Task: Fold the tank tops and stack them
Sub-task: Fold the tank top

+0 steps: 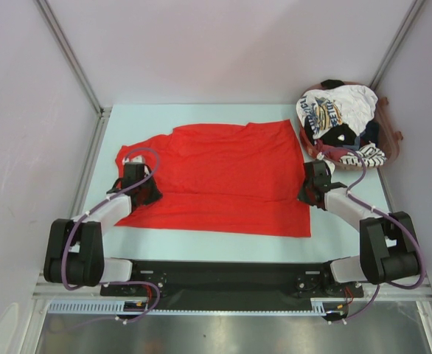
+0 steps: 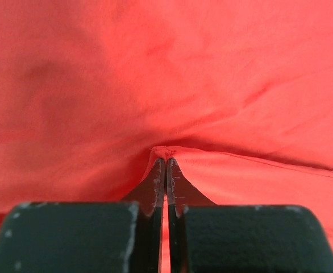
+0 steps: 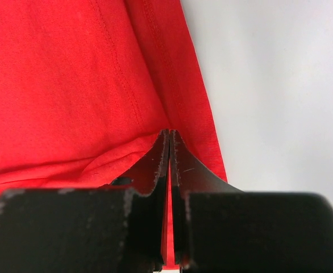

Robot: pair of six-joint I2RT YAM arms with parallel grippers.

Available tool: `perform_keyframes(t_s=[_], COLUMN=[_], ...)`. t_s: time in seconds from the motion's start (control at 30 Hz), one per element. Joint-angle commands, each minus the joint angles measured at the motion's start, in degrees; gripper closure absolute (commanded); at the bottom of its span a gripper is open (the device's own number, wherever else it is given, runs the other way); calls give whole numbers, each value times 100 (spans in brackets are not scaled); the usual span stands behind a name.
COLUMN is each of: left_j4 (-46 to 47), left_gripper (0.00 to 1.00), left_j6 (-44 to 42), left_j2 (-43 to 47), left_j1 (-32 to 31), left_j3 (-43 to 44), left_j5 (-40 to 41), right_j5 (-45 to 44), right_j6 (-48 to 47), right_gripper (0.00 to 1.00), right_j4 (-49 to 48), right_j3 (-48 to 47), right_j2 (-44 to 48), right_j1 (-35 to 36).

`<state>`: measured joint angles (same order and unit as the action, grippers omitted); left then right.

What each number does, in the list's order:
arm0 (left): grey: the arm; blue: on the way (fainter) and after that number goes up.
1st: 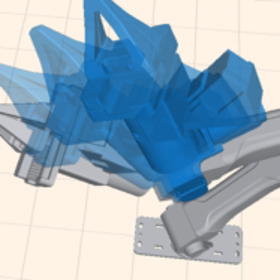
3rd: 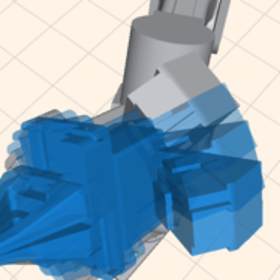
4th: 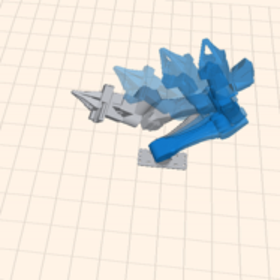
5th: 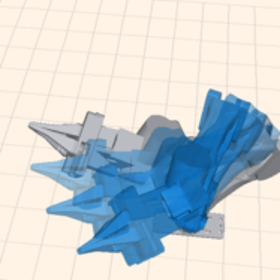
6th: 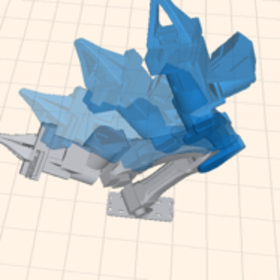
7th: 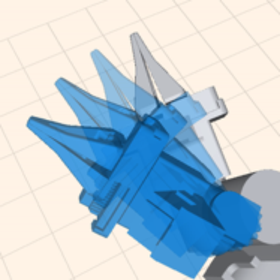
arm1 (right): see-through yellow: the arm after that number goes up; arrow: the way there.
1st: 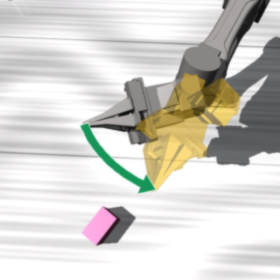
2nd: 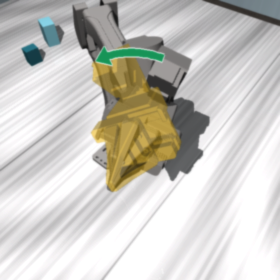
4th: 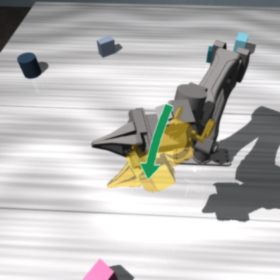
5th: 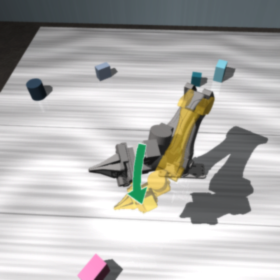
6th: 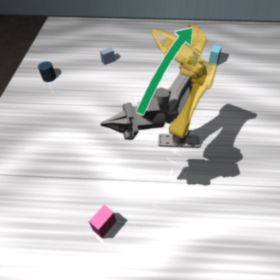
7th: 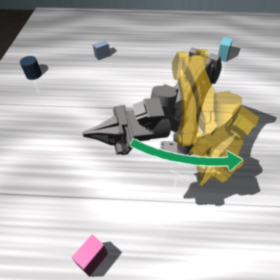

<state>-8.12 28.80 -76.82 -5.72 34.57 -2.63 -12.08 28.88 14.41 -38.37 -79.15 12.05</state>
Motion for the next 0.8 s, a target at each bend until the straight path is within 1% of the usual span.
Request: perform_keyframes(t_s=[0.0,0.1,0.3,0.33,0.4,0.5,0.77], left_j4=[197,136,-84,-137,-260,-234,-251], left_gripper=[100,100,100,100,100,100,100], left_j6=[-164,-146,-111,-120,-120,-67,3], left_j2=[132,211,939,1080,1169,1169,800], left_j1=[-61,-123,-184,-193,-193,-193,-193], left_j3=[191,182,68,85,155,226,481], left_j5=[79,35,246,429,465,422,492], right_j5=[-14,-23,-76,-110,-172,-93,-49], right_j6=[47,38,-14,-58,-93,-129,-146], right_gripper=[100,100,100,100,100,100,100], right_j4=[-115,-44,114,158,219,211,211], right_j3=[23,14,-56,-109,-223,-364,-786], right_j2=[216,365,751,778,805,770,419], right_j1=[34,25,16,8,-19,-89,-203])
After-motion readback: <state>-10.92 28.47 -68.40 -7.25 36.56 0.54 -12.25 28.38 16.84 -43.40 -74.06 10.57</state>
